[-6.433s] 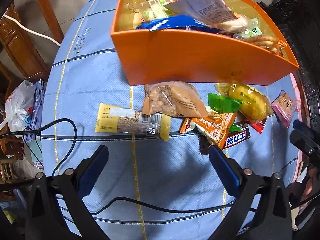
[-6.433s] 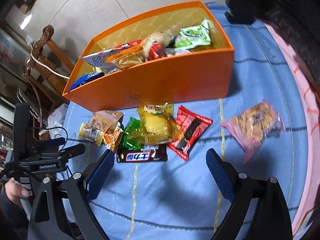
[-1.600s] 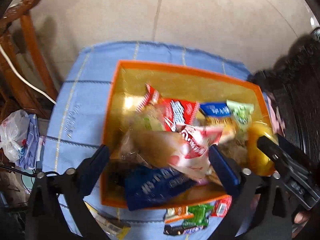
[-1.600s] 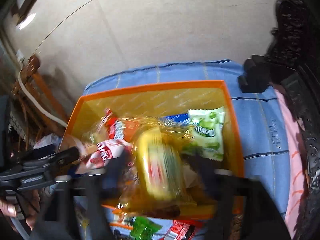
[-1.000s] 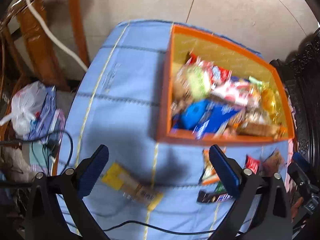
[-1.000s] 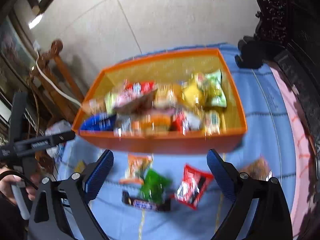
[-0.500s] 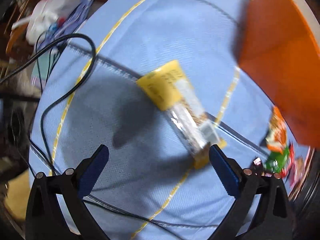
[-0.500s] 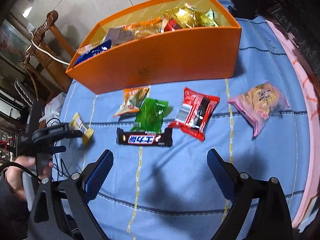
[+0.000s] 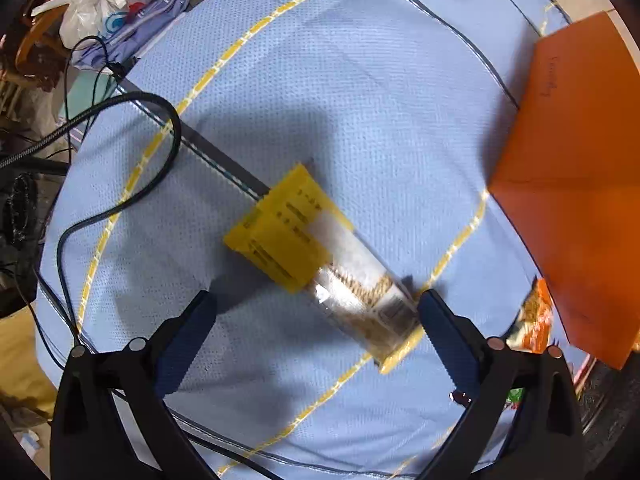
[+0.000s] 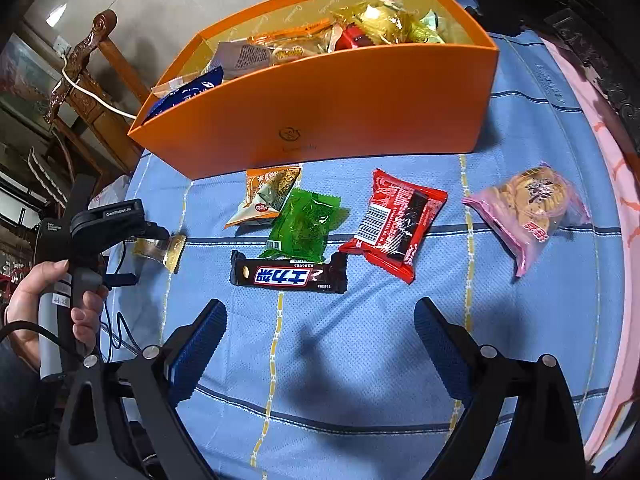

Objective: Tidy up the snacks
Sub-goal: 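Move both tools back over the remaining snacks, then grasp the yellow granola bar with the left tool while the right tool grasps the pink cookie bag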

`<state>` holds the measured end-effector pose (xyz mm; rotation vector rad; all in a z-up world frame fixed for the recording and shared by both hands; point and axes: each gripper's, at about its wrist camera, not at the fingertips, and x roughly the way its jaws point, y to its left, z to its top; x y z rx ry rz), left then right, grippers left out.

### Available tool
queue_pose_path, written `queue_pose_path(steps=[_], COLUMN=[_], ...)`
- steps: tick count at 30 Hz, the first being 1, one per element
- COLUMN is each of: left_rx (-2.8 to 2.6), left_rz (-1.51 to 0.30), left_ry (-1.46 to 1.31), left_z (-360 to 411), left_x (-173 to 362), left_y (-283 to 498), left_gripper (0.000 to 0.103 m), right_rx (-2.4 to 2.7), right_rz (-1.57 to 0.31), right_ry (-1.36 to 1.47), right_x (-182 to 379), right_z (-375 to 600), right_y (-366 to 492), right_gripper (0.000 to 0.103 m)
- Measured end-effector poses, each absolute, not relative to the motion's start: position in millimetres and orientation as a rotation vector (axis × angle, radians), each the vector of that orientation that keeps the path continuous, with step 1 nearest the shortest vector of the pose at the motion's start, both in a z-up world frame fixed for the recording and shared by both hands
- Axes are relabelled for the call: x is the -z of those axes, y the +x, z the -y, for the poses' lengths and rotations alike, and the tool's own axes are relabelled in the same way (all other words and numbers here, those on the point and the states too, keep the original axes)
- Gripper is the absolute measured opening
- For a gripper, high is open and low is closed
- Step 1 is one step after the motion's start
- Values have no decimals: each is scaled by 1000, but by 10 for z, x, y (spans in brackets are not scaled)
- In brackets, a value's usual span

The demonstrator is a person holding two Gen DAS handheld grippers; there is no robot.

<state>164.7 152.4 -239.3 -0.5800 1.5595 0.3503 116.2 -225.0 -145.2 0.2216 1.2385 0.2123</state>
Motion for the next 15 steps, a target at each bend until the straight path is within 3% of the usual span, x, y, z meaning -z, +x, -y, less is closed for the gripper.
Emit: queue_pose_path(steps=[3,5,7,9,15], left_rx=[-388,-388,-344,-280,-58], left_rz=[-1573,-1577,-1559,-1546,-1529], left_ry=[-574,-489,-371,-316,-288], left_z=[-1557,-1522,-1420,-1325,-1076], left_x=[2417,2387,2315,2262,2243], left_y=[1727,1772,1785,1762,1457], left_gripper=[96,81,50,30,29], right_rx=[-219,-227,-229,-224,-163], right_rz=[-1245,-1244,-1243,-1249,-1252], right_ry=[211,199,190,191,188], right_x=[1471,1469,1473,1488,1518], right_z=[2223,2203,2197,2210,2402], right_y=[1190,1202,1209,1218,1190], right_gripper=[95,95,95,95,95])
